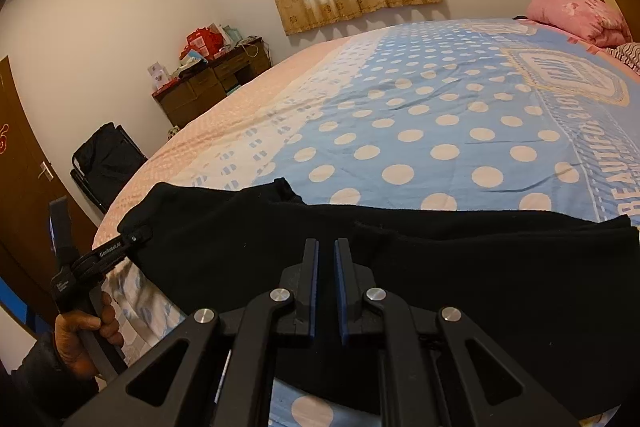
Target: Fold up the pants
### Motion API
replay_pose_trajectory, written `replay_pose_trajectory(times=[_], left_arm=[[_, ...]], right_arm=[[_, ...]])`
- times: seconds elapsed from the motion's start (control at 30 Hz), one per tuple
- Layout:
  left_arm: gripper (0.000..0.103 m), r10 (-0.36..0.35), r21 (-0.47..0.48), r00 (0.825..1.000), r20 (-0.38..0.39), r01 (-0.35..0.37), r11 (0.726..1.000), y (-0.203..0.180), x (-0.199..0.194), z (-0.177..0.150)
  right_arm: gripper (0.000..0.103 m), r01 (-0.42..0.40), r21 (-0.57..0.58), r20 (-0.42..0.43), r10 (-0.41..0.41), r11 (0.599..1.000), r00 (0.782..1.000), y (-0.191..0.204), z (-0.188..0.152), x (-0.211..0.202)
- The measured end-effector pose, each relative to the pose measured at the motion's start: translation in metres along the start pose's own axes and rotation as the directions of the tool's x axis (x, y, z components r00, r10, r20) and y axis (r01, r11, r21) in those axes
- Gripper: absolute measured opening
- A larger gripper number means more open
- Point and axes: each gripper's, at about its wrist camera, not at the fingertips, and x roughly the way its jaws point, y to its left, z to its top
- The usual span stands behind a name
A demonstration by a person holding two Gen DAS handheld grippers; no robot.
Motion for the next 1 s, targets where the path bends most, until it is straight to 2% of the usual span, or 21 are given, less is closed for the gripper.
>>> replay_pose_trajectory(times=[0.03,0.07,0.17,0.37,0.5,0.57,0.67,0.77,0.9,0.97,1.0], left_arm=[[0.028,-0.024,-0.004,1.0,-0.007,0.024,1.0,0.0,0.001,0.0],[0.025,-0.048,-0.012,0.999,-0.015,0.047,0.999,0.001,0.002,0.0],[0.023,-0.056,-0.013,0.998,-0.018,0.056,0.998,-0.001,0.003,0.001],[0.019,-0.064,0.09,0.998,0.015,0.062,0.994,-0.027,-0.007,0.01],[0.018,-0.144,0.167,0.988,0.048,0.134,0.977,-0.056,-0.02,0.019],[0.018,-0.199,0.214,0.978,0.057,0.183,0.96,-0.075,-0.028,0.019],[0.018,-0.304,0.298,0.952,0.043,0.278,0.913,-0.11,-0.038,0.014],[0.018,-0.413,0.378,0.911,-0.003,0.384,0.843,-0.148,-0.051,-0.002],[0.018,-0.527,0.49,0.845,-0.094,0.5,0.714,-0.203,-0.064,-0.034],[0.018,-0.562,0.509,0.814,-0.144,0.548,0.663,-0.22,-0.069,-0.046],[0.018,-0.576,0.525,0.797,-0.18,0.573,0.629,-0.233,-0.071,-0.057]], right_arm=[[0.008,0.002,0.004,0.001,-0.002,1.0,1.0,-0.001,0.0,0.0],[0.008,0.004,0.007,0.002,-0.004,1.0,1.0,-0.002,0.0,-0.001],[0.008,0.023,0.044,0.008,-0.023,0.999,1.0,-0.012,-0.001,-0.004],[0.008,0.069,0.116,0.035,-0.074,0.991,0.997,-0.036,-0.001,-0.017],[0.008,0.116,0.14,0.052,-0.124,0.983,0.991,-0.052,-0.001,-0.029],[0.008,0.141,0.166,0.063,-0.153,0.976,0.986,-0.064,-0.002,-0.039],[0.008,0.173,0.209,0.076,-0.192,0.962,0.978,-0.081,-0.005,-0.053],[0.008,0.211,0.239,0.084,-0.236,0.948,0.968,-0.097,-0.01,-0.07],[0.008,0.244,0.276,0.085,-0.277,0.929,0.957,-0.114,-0.02,-0.088],[0.008,0.256,0.295,0.087,-0.292,0.921,0.952,-0.122,-0.025,-0.095],[0.008,0.265,0.303,0.088,-0.304,0.915,0.949,-0.125,-0.027,-0.099]])
